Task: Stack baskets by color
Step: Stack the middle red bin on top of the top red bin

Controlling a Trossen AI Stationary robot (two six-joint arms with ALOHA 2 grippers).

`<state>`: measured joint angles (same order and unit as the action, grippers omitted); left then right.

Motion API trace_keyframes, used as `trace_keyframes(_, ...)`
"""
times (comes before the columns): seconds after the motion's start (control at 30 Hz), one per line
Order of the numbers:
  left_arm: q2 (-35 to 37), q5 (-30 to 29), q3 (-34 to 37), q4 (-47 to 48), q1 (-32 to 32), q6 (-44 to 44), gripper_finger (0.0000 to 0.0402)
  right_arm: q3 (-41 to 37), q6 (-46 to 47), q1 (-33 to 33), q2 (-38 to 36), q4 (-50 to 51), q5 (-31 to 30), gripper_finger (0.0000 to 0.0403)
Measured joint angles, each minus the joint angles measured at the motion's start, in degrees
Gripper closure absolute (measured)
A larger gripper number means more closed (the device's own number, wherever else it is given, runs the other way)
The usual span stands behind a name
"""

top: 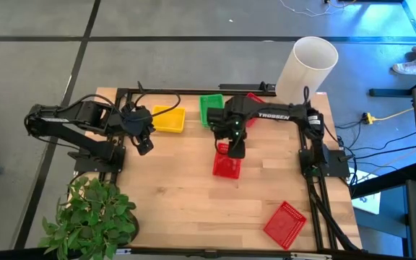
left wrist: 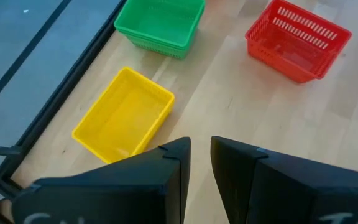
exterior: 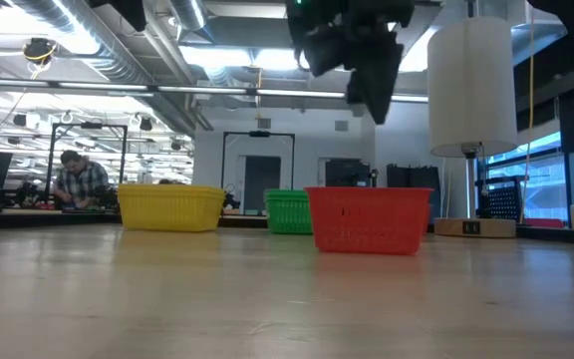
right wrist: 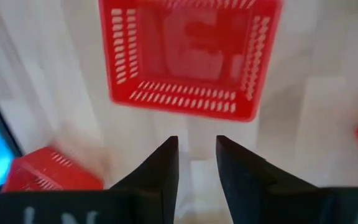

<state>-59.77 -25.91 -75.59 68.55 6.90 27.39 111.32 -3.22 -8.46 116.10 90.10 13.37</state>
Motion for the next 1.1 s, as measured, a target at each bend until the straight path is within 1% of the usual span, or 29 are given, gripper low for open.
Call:
trace_keyframes(0.17, 0.0, 0.02, 0.0, 0.0, 0.0, 0.01, 0.0347, -3.2, 0.07, -1.47, -0.05, -0.24, 0.24, 0.0295)
trace_keyframes(0.23, 0.0, 0.02, 0.0, 0.0, 0.0, 0.01, 0.0347, -4.04, 1.48, -1.97, -0.05, -0.81, 0.26, 0.0295)
trace_keyframes(0.37, 0.0, 0.02, 0.0, 0.0, 0.0, 0.04, 0.0347, -6.03, 2.91, -2.22, -0.05, -6.0, 0.06, 0.0295)
trace_keyframes(0.5, 0.0, -0.09, 0.0, -0.02, 0.0, 0.05, 0.0347, -8.45, 2.75, -2.2, -0.05, -13.12, -4.08, 0.0295)
trace_keyframes(0.6, 0.0, -0.12, 0.0, -0.02, 0.0, 0.5, 0.0347, -10.49, 1.7, -2.17, -0.05, -16.1, -6.16, 0.0295)
trace_keyframes(0.83, 0.0, -0.35, 0.0, -0.04, 0.0, 0.69, 0.0347, -16.51, -3.06, -2.2, -0.05, -20.97, -6.32, 0.0295)
trace_keyframes(1.1, 0.0, -0.44, 0.0, -0.04, 0.0, 0.69, 0.0347, -19.16, -3.35, -2.26, -0.05, -25.89, -6.35, 0.0295)
